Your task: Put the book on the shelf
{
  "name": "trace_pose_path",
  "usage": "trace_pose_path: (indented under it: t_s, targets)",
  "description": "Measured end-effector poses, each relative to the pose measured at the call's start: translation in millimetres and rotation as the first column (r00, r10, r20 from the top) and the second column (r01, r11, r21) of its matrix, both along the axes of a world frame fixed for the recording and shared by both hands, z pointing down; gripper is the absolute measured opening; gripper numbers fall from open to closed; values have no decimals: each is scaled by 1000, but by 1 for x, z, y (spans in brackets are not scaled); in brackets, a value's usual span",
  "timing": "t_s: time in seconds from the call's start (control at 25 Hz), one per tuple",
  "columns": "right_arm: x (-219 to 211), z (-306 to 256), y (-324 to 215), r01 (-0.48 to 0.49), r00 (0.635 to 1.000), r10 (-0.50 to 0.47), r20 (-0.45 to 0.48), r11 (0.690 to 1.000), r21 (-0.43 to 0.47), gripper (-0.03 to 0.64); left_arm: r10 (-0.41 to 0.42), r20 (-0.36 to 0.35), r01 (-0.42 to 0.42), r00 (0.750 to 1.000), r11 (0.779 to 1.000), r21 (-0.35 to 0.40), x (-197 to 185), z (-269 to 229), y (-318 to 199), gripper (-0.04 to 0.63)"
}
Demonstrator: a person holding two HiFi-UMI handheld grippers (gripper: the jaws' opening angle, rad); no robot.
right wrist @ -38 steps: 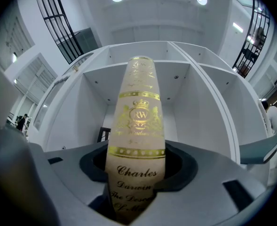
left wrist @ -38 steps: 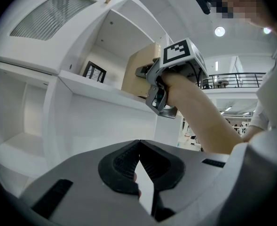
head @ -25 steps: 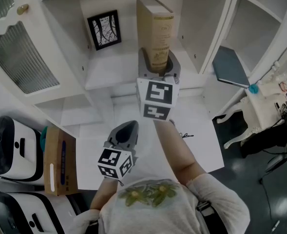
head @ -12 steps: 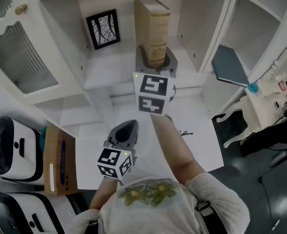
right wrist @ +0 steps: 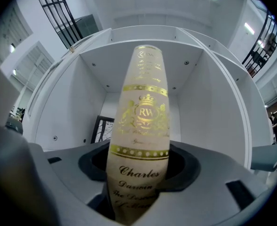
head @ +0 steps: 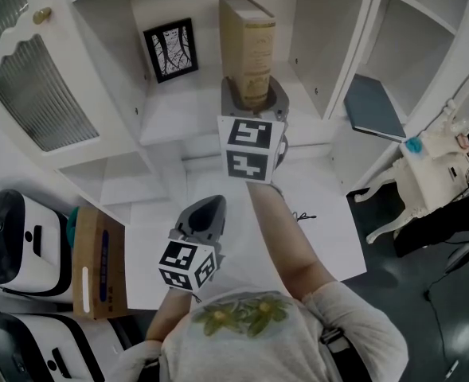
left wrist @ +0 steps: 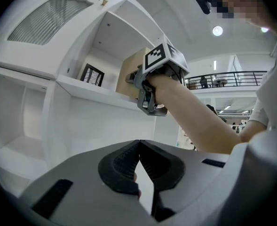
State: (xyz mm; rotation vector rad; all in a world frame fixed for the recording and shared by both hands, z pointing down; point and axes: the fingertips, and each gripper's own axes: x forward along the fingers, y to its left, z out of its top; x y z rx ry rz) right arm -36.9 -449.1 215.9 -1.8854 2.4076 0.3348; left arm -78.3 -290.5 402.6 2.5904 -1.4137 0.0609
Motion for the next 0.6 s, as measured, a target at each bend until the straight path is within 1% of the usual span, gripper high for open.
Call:
trace_pose_path:
  t_s: [0.28,0.6]
  targets:
    - [7,0,21,36,999,-36,14,999,2,255,5,3,-5,1000,1000,9,3,-4,6,28]
    - [19,10,65,51,999,-51,13,998,28,255,5,14,-6,1000,1000,12,4,-7,18,28]
